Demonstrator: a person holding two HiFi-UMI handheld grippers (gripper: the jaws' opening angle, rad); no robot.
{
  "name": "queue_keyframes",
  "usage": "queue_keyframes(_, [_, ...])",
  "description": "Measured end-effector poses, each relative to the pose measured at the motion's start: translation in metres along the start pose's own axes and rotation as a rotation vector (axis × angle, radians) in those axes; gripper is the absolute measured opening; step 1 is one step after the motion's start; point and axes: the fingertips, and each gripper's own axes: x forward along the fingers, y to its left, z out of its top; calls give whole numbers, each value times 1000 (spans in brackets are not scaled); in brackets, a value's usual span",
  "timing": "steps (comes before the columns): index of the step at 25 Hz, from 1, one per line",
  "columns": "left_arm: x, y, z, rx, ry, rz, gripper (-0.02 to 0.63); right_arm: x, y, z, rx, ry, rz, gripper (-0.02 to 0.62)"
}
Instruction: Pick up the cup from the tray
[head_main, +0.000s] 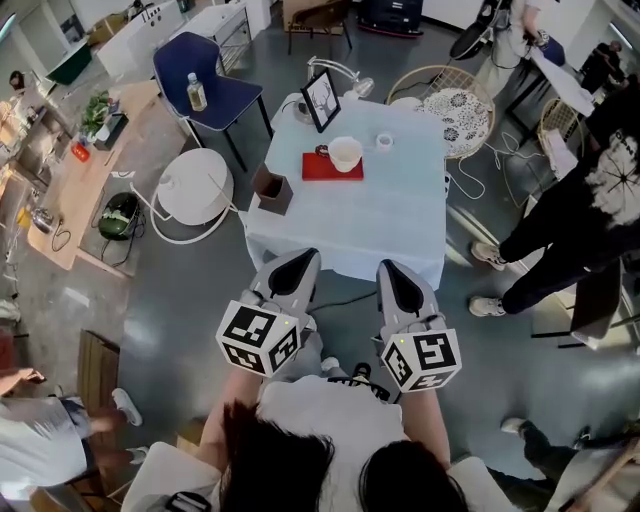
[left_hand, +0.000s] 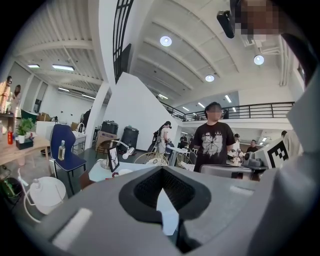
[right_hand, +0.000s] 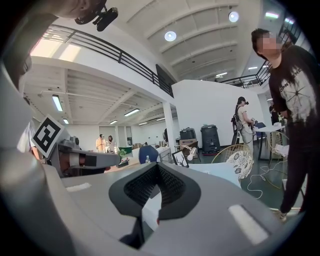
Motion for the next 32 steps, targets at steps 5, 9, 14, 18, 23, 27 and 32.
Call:
queue_keyframes(5, [5, 3, 4, 7, 1, -3, 2, 5, -4, 4, 5, -7, -7, 26])
queue_keyframes(9, [7, 7, 3, 12, 3, 2, 2, 11, -4, 3, 3, -1, -5, 26])
queue_keyframes(14, [13, 18, -1, 5, 5, 9, 2, 23, -6, -1, 10, 1, 9, 26])
queue_keyframes(18, [25, 29, -3, -9, 14, -12, 62, 42, -4, -5, 0, 23, 68, 119])
queue_keyframes(23, [54, 53, -1, -27, 23, -39, 131, 74, -11, 0, 2, 12, 97, 194])
queue_keyframes(27, [83, 74, 8, -22, 39, -75, 188, 107, -24, 8, 24, 10, 107, 251])
queue_keyframes(32, [120, 97, 14, 37, 94, -144, 272, 146, -35, 12, 14, 27, 93, 327])
